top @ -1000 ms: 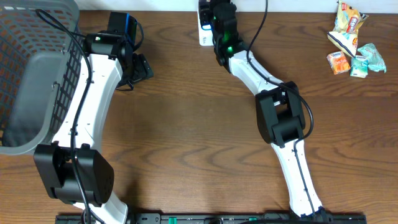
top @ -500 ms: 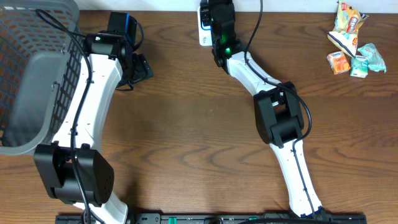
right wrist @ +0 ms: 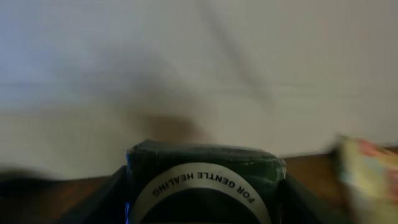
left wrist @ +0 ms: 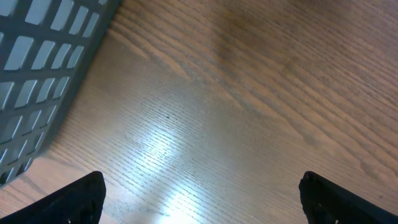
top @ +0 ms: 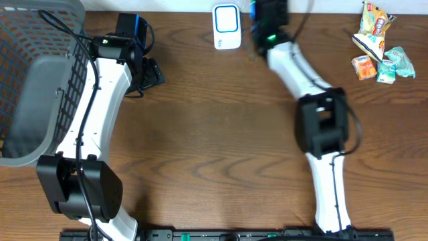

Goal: Scan the item barcode
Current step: 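Carry the tin to the top-right corner pile and release it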

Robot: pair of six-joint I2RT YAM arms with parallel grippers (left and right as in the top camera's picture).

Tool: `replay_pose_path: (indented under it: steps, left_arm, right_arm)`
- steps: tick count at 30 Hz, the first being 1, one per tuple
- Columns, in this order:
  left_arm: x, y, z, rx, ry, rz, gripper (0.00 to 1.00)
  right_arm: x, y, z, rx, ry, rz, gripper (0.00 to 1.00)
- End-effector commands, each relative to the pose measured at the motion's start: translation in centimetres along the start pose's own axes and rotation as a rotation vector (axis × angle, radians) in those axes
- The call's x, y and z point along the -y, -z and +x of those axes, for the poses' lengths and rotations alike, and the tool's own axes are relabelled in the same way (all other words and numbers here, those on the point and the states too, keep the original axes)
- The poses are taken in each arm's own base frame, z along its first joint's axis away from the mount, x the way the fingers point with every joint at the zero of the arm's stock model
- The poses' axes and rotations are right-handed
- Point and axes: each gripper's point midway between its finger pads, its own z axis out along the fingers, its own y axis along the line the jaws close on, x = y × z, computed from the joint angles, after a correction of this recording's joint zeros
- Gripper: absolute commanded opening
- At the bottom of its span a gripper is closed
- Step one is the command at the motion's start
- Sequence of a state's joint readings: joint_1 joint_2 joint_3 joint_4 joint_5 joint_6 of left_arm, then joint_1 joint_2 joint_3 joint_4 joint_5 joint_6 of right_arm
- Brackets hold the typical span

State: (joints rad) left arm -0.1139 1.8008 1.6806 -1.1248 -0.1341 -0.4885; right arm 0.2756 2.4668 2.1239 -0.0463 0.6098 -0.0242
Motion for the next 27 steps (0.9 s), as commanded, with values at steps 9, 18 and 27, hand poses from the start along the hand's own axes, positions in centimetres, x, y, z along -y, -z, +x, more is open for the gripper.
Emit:
replay_pose_path:
  steps: [9, 18, 27]
  left_arm:
    - [-0.3, 0.2, -0.2, 0.01, -0.013, -0.009, 0.98]
    - [-0.3, 0.2, -0.2, 0.01, -0.013, -0.009, 0.98]
    - [-0.3, 0.2, -0.2, 0.01, -0.013, -0.009, 0.98]
  right_arm:
    - [22.2, -3.5, 5.6, -0.322, -0.011, 0.31, 0.47]
    - [28.7, -3.1, 10.3, -0.49, -0.018, 0.379, 0.99]
    - [29.0, 2.1, 5.6, -0.489, -0.077, 0.367, 0.99]
